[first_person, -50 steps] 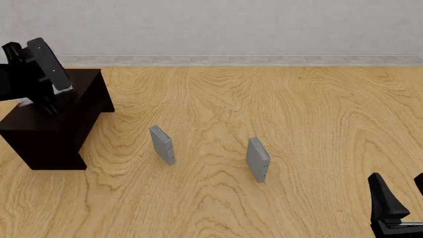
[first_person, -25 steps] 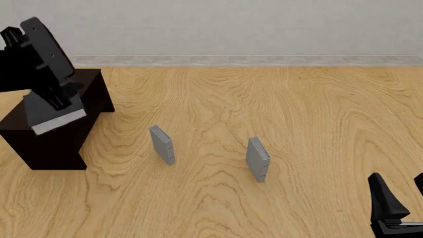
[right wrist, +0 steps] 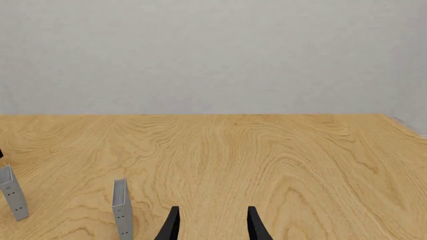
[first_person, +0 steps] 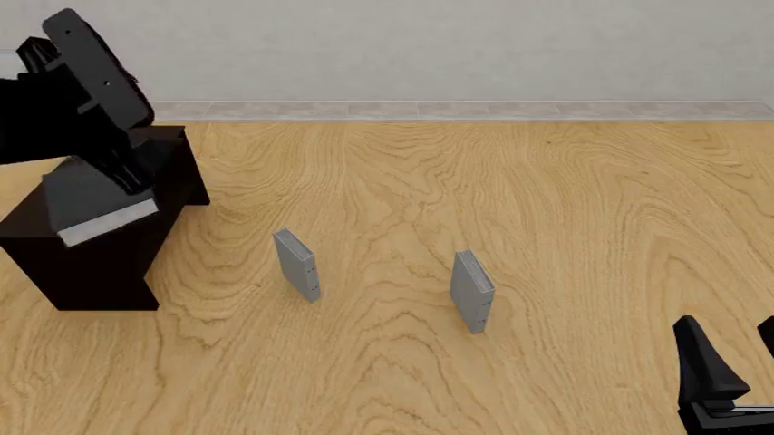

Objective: Pick up the book in the middle and place it on the cabinet shelf.

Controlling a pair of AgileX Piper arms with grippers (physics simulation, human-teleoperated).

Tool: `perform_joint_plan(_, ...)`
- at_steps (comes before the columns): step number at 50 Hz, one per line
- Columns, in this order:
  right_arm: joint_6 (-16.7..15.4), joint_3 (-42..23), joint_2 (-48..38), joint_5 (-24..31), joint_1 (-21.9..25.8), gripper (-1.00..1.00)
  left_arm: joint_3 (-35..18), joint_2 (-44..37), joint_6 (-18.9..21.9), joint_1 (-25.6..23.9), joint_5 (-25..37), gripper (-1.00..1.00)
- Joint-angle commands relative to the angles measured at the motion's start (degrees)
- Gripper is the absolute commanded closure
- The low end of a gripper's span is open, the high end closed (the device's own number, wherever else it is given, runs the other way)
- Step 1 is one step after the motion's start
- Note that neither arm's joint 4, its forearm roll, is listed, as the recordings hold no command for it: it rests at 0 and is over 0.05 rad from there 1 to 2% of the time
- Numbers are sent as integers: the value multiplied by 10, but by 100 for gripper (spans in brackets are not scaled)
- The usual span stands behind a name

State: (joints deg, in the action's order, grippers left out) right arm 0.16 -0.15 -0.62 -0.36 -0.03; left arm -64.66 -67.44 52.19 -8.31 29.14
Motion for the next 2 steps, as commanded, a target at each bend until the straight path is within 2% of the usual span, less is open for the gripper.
perform_joint_plan(1, 0, 0, 0, 0, 0, -100, 7, 8, -55, -44, -13, -100)
perform_joint_plan(2, 0, 0, 0, 0, 0, -100, 14, 7, -61, -49, -22, -100)
